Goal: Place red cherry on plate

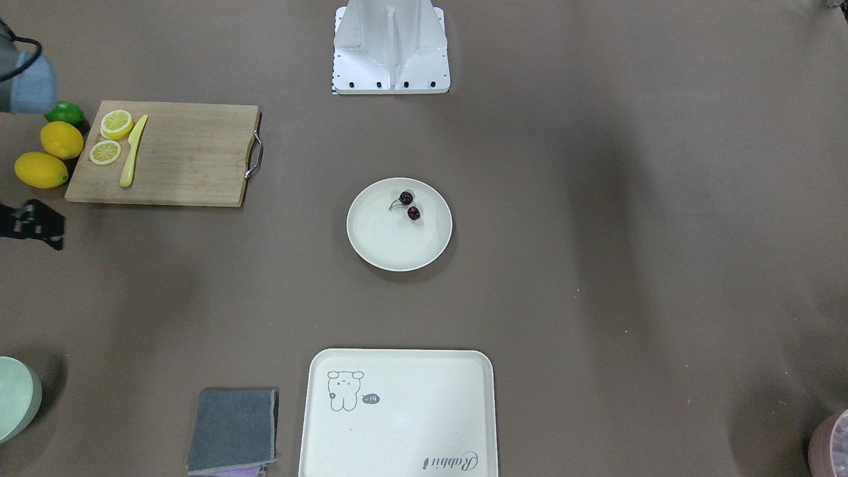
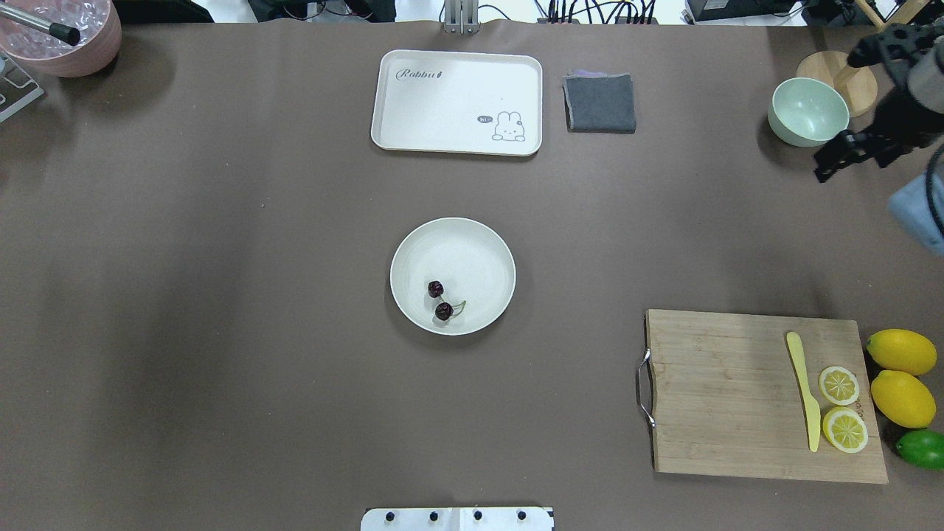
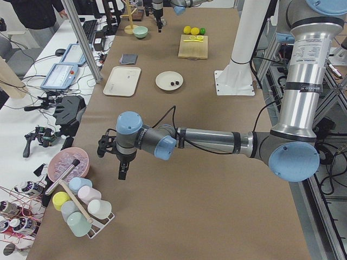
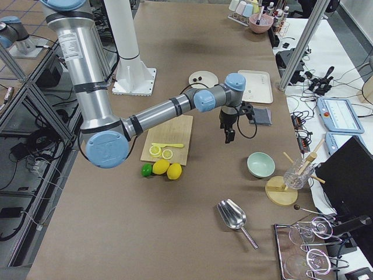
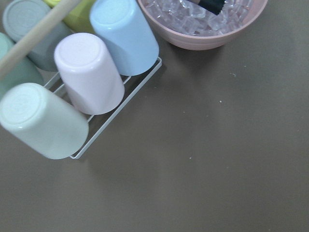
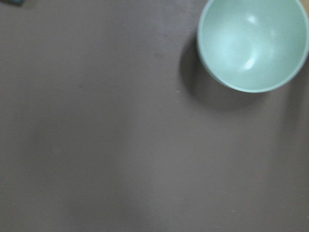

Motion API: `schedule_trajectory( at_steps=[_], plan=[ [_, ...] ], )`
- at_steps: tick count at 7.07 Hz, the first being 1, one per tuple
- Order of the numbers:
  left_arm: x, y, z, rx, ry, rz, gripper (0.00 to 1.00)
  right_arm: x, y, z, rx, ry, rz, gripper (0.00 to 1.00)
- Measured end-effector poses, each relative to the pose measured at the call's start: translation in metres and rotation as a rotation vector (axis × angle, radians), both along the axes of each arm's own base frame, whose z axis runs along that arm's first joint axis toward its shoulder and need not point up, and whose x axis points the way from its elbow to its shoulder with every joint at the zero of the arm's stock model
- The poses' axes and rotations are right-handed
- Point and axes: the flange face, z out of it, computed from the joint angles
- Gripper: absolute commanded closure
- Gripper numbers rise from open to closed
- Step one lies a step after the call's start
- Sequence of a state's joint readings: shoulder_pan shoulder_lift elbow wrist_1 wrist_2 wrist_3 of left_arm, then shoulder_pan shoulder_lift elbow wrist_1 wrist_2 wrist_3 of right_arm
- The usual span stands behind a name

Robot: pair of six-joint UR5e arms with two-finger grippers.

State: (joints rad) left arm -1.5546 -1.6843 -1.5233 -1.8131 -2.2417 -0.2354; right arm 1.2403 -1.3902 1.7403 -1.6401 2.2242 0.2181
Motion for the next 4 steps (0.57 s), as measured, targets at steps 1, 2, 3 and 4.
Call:
schedule_trajectory(
  at_steps=[1, 2, 3, 4],
  plan=[
    [-0.010, 0.003, 0.003, -0.016, -0.002, -0.005, 0.02, 0.067, 0.012, 0.048, -0.015, -0.012, 0.006, 0.00],
    [-0.013, 0.004, 0.004, -0.023, -0.003, -0.008, 0.02, 0.115, 0.027, 0.085, -0.036, -0.023, 0.027, 0.00],
    [-0.014, 0.005, 0.004, -0.026, -0.002, -0.010, 0.02, 0.148, 0.041, 0.109, -0.060, -0.033, 0.059, 0.00],
    [-0.012, 0.006, 0.002, -0.025, 0.002, -0.010, 0.02, 0.167, 0.053, 0.123, -0.082, -0.037, 0.087, 0.00]
  ],
)
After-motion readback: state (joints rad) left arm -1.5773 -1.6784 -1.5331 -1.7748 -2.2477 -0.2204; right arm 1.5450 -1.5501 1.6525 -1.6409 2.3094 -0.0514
